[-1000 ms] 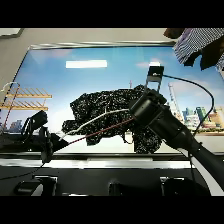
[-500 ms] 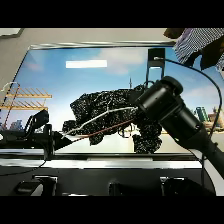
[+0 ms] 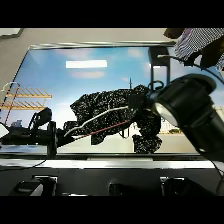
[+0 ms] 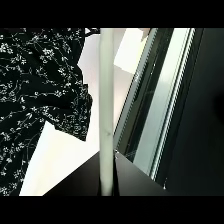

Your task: Fold the clothes and pants, and hang the long-sleeved shirts on hangers.

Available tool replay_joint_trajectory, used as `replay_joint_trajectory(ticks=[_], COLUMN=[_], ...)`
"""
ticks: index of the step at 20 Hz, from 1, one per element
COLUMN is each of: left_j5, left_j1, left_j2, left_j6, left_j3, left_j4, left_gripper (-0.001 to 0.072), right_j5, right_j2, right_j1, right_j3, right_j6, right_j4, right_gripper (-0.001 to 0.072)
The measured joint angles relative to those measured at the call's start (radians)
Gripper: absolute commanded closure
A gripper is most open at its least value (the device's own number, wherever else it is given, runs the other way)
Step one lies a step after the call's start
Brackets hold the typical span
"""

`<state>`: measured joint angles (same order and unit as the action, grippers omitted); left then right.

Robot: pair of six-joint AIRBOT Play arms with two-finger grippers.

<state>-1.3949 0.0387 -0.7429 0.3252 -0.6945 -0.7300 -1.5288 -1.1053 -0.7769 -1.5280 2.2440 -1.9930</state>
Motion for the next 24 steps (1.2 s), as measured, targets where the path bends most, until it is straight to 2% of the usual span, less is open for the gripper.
replay_joint_trajectory(ticks=[5,8,16,24], left_j5=[0.009,0.010,0.048,0.128], left_j1=[0.032,0.060,0.085,0.110], left_j2=[-0.015,-0.024,-0.102,-0.137], left_j6=[-0.032,-0.044,-0.077,-0.079], left_j3=[0.000,0.000,0.000,0.000], left_j4=[0.011,0.016,0.021,0.050], left_gripper=[0.0678,0.0678,0.0678,0.0678], right_j5=[-0.068,-0.055,0.018,-0.083], right_j2=[0.001,-0.024,0.011,0.078], right_j1=[0.000,0.000,-0.001,-0.001], right_j3=[-0.001,0.000,0.000,-0.001], right_j6=[-0.015,-0.019,-0.029,-0.005], right_j4=[-0.148,-0.199,-0.009,0.080], right_gripper=[0.0681,0.0681,0.0681,0.0681])
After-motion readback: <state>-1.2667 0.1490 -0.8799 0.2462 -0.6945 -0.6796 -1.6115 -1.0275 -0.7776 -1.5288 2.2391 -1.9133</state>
